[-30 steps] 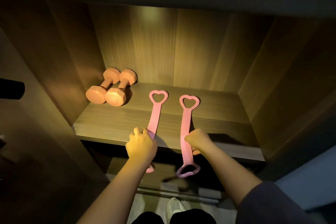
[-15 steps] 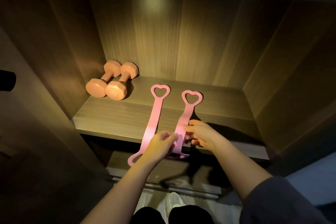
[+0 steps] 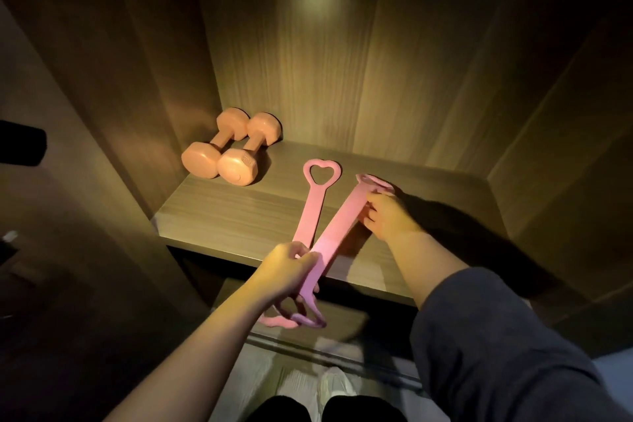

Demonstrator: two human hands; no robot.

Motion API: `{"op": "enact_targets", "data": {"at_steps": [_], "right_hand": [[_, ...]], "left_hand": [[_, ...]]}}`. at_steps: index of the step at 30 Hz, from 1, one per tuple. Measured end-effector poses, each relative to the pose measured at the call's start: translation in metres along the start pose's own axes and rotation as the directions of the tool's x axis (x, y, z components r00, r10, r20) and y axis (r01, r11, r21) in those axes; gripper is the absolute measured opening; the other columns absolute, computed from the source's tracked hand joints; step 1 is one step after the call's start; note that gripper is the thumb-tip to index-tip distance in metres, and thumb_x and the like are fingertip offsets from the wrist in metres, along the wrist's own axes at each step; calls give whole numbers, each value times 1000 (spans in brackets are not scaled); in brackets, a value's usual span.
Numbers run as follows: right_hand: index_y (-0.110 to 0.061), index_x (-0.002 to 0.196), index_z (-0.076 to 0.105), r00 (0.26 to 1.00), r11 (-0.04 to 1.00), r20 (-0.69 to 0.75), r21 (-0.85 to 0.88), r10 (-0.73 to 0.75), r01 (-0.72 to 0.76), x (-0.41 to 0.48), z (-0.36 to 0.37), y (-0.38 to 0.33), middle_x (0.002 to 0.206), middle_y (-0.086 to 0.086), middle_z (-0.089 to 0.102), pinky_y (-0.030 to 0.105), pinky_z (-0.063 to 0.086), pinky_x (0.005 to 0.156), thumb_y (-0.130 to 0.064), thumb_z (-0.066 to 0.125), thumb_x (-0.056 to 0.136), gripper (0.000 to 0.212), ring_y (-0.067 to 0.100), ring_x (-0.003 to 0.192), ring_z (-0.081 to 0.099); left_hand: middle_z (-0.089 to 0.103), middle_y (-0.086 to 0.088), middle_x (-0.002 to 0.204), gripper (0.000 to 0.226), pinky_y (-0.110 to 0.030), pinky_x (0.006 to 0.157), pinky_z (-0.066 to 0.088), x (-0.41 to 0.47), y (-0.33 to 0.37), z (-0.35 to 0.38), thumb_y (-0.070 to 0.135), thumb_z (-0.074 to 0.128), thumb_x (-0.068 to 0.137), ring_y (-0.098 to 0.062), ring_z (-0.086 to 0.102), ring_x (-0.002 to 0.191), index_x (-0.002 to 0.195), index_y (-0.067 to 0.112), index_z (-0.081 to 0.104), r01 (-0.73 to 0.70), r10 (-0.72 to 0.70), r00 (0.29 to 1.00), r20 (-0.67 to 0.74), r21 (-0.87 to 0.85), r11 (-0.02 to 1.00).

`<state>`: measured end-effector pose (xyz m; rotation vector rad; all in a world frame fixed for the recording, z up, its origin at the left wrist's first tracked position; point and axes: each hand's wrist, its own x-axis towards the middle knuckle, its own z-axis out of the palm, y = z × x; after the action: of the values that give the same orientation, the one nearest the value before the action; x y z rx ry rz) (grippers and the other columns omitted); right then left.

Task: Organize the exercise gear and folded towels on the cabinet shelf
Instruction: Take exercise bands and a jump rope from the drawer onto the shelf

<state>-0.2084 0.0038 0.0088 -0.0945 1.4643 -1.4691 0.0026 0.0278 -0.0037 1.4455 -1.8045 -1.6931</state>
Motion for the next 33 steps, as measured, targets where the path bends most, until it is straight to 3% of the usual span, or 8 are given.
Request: {"op": "enact_targets", "data": {"at_steps": [3,6,11,16,21,24,30,33], "right_hand": [[-18,137,43,991,991,84,-76,-100,106,2,20,-7,129,18,58,34,52,75,0,51,98,44,25,99,60],[-22,143,40,980,983,145,-99,-140,155,1,47,-8,130,16,57,32,53,66,2,50,98,51,25,99,61],[-21,144,41,982,953,171,-276,-78,124,16,68,8,138,16,51,45,52,93,-2,50,99,50,34,121,55],[-2,137,47,995,856,65,-508,-74,97,27,69,20,134,22,55,43,51,87,5,52,95,43,36,119,57],[-1,119,59,974,622,23,-766,-224,161,29,77,22,119,15,64,23,49,63,-7,53,98,23,23,89,60],[-6,114,65,938,355,110,-906,-329,231,29,68,25,114,11,67,29,48,72,-17,62,95,23,25,95,63],[-8,128,61,915,377,154,-876,-372,301,30,55,29,126,8,64,32,47,86,-18,68,91,39,26,113,61],[-11,131,56,910,368,193,-868,-366,332,27,49,31,126,8,62,29,45,81,-18,64,94,39,22,108,61]], "left_hand": [[73,-12,70,19,-27,49,51,5,-11,-15,24,53,97,-22,71,60,95,6,61,21,-24,998,-58,-47,999],[73,-9,72,24,-28,54,55,11,-21,-23,27,60,92,-19,71,65,93,3,62,47,-47,985,-163,-1,999],[68,2,76,24,-22,51,51,15,-30,-28,37,62,91,-8,67,67,81,16,65,16,40,983,-179,299,954],[55,9,66,29,-19,46,37,16,-28,-24,51,63,86,-4,55,57,79,26,49,19,278,908,-313,694,719],[63,4,86,46,-34,69,57,25,-13,-16,61,62,83,-15,64,76,103,20,54,28,258,909,-327,667,745],[61,0,98,58,-37,78,55,34,-4,-4,66,63,77,-21,63,88,108,17,54,83,227,909,-348,686,723],[59,-8,104,42,-35,79,53,50,13,7,32,67,81,-28,62,93,108,7,48,166,66,932,-358,578,799],[57,-8,101,41,-35,76,53,50,16,4,28,66,82,-26,59,90,109,8,43,130,-4,953,-304,395,909]]}}
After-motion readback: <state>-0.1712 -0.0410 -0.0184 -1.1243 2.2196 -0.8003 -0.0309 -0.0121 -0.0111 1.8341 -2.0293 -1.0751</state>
